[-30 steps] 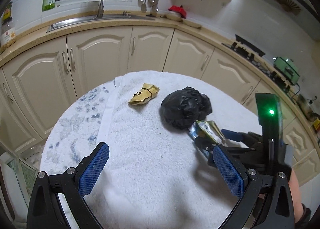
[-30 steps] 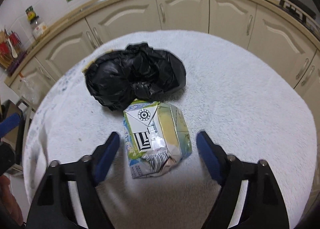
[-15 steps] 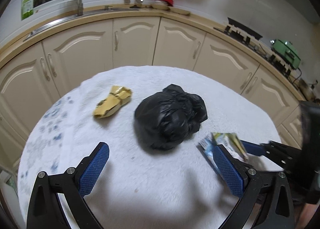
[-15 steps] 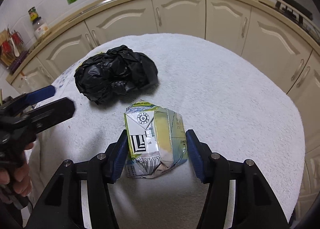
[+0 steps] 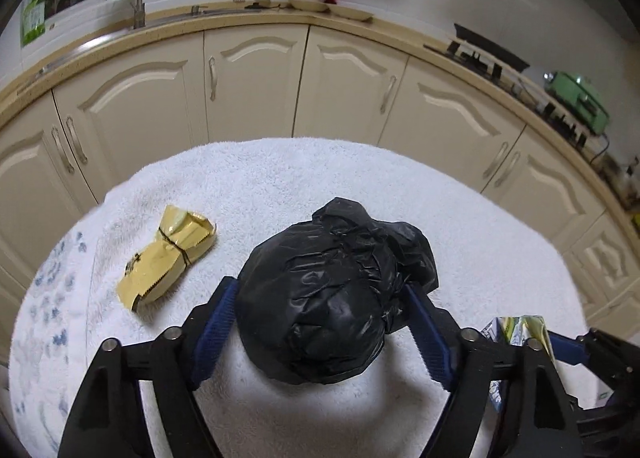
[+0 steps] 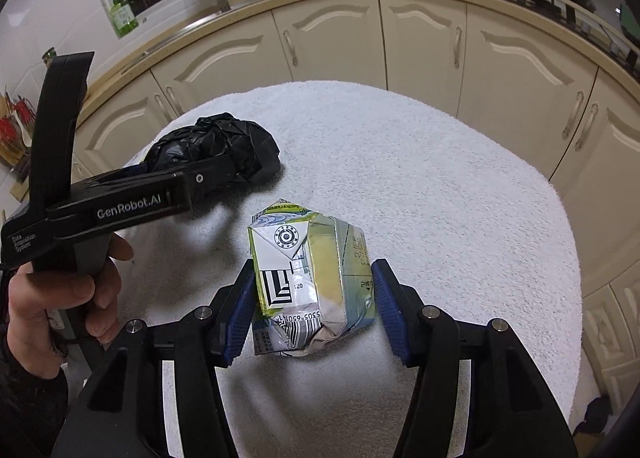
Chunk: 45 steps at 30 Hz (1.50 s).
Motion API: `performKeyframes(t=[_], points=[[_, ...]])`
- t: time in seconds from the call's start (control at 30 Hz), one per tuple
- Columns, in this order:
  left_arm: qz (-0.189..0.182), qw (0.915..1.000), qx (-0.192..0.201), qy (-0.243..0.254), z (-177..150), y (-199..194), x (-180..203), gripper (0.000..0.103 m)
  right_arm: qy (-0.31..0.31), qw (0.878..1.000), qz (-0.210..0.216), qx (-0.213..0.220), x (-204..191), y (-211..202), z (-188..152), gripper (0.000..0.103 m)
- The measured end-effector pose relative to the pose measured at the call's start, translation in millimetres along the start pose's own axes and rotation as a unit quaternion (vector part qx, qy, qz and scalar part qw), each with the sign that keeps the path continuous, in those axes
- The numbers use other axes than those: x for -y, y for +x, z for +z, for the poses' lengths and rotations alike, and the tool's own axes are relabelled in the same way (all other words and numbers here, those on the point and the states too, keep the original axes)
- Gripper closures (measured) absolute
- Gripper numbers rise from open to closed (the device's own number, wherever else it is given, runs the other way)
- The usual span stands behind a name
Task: Collect trash
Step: 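Grasp the black plastic bag with left tool while right tool grasps the drink carton, then carry black bag and carton to the blue bin and open both tools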
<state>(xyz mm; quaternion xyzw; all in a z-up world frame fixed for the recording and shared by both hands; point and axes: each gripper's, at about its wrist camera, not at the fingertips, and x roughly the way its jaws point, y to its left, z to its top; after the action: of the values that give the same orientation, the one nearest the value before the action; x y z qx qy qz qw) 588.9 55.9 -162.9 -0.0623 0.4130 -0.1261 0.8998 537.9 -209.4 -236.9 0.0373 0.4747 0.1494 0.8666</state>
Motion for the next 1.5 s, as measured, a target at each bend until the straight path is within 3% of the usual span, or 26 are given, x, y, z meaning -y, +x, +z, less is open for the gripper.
performKeyframes(t=[0.2, 0.4, 0.7, 0.97, 1.5], points=[[-0.012, 0.9997, 0.007, -0.018, -13, -11, -5, 0.030, 0.015, 1.000, 0.004, 0.012, 9, -17, -7, 0.046], [-0.021, 0.9989, 0.035, -0.022, -26, -48, 6, 0.030, 0.027, 0.999, 0.002, 0.044, 15, -55, -17, 0.046], [-0.037, 0.9935, 0.108, -0.001, -58, -124, 43, 0.030, 0.048, 0.992, -0.001, 0.113, 32, -130, -34, 0.046], [-0.060, 0.9870, 0.144, 0.038, -98, -169, 95, 0.030, 0.079, 0.982, -0.018, 0.173, 67, -196, -56, 0.046], [-0.135, 0.9675, 0.179, 0.117, -121, -179, 204, 0.030, 0.166, 0.951, -0.083, 0.247, 163, -294, -119, 0.046]])
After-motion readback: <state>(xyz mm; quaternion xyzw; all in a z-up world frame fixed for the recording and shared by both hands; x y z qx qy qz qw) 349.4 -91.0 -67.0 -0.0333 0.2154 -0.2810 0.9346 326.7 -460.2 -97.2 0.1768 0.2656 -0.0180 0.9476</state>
